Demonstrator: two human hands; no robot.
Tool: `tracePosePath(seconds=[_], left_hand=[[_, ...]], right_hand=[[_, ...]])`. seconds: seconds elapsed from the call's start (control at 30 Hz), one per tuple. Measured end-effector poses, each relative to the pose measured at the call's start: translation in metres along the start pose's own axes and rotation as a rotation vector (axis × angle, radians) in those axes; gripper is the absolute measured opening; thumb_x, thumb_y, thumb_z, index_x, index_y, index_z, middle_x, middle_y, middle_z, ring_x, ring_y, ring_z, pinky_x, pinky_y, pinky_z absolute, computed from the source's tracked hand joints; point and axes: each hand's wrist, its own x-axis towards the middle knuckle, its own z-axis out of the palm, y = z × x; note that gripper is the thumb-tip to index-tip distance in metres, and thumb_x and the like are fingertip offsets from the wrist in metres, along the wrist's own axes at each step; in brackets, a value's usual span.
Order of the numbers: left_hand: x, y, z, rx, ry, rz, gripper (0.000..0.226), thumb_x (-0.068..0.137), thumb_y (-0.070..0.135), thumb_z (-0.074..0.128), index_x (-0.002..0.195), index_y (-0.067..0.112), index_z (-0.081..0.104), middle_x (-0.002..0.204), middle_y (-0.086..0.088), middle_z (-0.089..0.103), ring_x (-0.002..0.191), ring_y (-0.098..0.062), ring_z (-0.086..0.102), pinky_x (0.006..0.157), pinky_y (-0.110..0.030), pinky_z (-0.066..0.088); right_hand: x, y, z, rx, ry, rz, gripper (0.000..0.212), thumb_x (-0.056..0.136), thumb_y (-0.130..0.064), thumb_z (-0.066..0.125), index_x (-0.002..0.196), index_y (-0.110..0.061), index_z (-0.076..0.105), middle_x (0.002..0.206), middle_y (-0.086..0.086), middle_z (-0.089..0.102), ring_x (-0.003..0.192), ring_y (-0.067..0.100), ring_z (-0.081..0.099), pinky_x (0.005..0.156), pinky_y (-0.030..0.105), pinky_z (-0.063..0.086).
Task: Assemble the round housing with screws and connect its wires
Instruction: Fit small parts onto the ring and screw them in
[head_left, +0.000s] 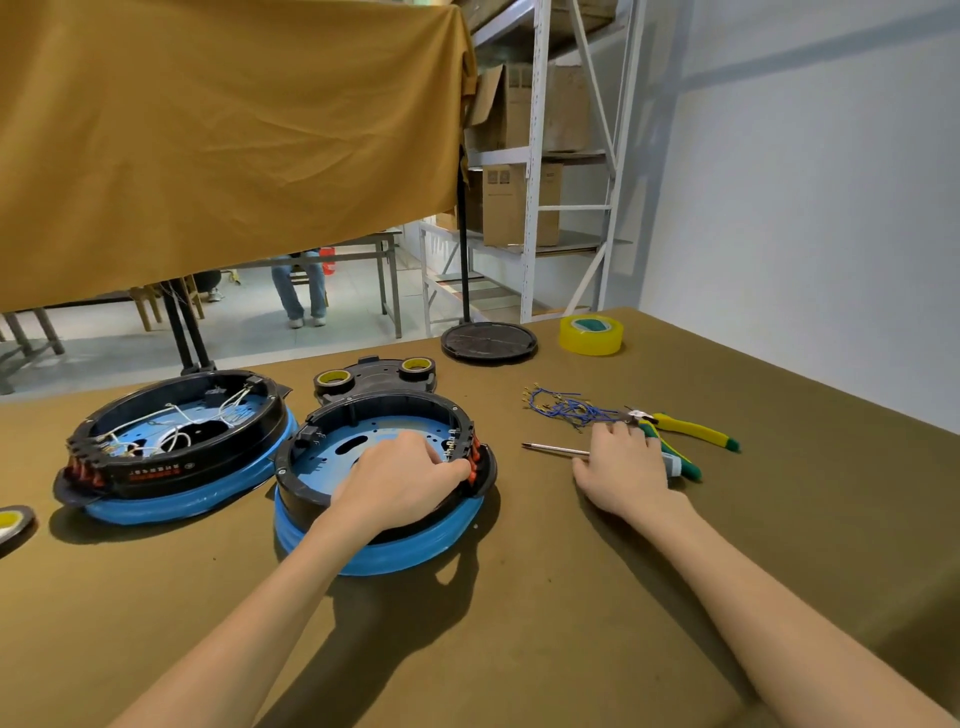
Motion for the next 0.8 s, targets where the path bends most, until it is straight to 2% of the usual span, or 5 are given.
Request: tracePosePath(seconds=[0.2,0.33,0.5,0.6,0.8], left_hand=[[0.001,-0.001,0.0,0.0,-0.009,0.0,0.051,0.079,0.07,0.047,0.059,0.024,0.055,0.052,0.006,0.035,0.05,-0.016,0.039,0.054,-0.034,0.032],[0.003,-0.003,0.001,-0.002,-0.017,0.002,0.05,0.085,0.067,0.05,0.059,0.024,0.051,0.053,0.005,0.037,0.051,-0.016,0.039,0.055,-0.033,0.033],[0.004,0.0,-0.001,0.024,-0.025,-0.018,0.054,0.088,0.066,0.049,0.06,0.021,0.047,0.053,0.005,0.038,0.051,-0.016,0.04,0.056,-0.033,0.032],[0.002,0.0,-0.002,0.025,-0.032,-0.024,0.055,0.087,0.069,0.047,0.063,0.019,0.05,0.056,0.003,0.042,0.054,-0.017,0.043,0.058,-0.033,0.034],[0.002,0.001,0.0,0.044,-0.014,-0.018,0.055,0.087,0.07,0.047,0.065,0.021,0.051,0.058,0.004,0.043,0.054,-0.015,0.041,0.057,-0.031,0.033]], right_hand=[[-0.009,0.001,0.0,-0.105,0.044,-0.139,0.023,0.104,-0.021,0.05,0.123,-0.011,0.056,0.126,0.013,0.058,0.114,0.032,0.058,0.091,0.041,0.049],[-0.021,-0.011,-0.031,0.922,0.115,0.031,0.023,0.109,-0.024,0.043,0.095,-0.012,0.056,0.087,0.008,0.063,0.066,0.02,0.069,0.062,0.035,0.055],[-0.026,-0.047,-0.06,1.946,-0.305,0.348,0.021,0.104,-0.031,0.052,0.09,-0.015,0.051,0.062,0.001,0.057,0.047,0.014,0.049,0.051,0.029,0.045],[-0.027,-0.069,-0.053,2.179,-0.336,0.531,0.028,0.1,-0.033,0.059,0.078,-0.019,0.049,0.053,-0.004,0.043,0.042,0.013,0.04,0.045,0.025,0.039],[-0.016,-0.091,-0.041,2.331,-0.068,0.803,0.041,0.101,-0.024,0.054,0.063,-0.019,0.042,0.046,-0.005,0.036,0.036,0.011,0.033,0.041,0.021,0.034]])
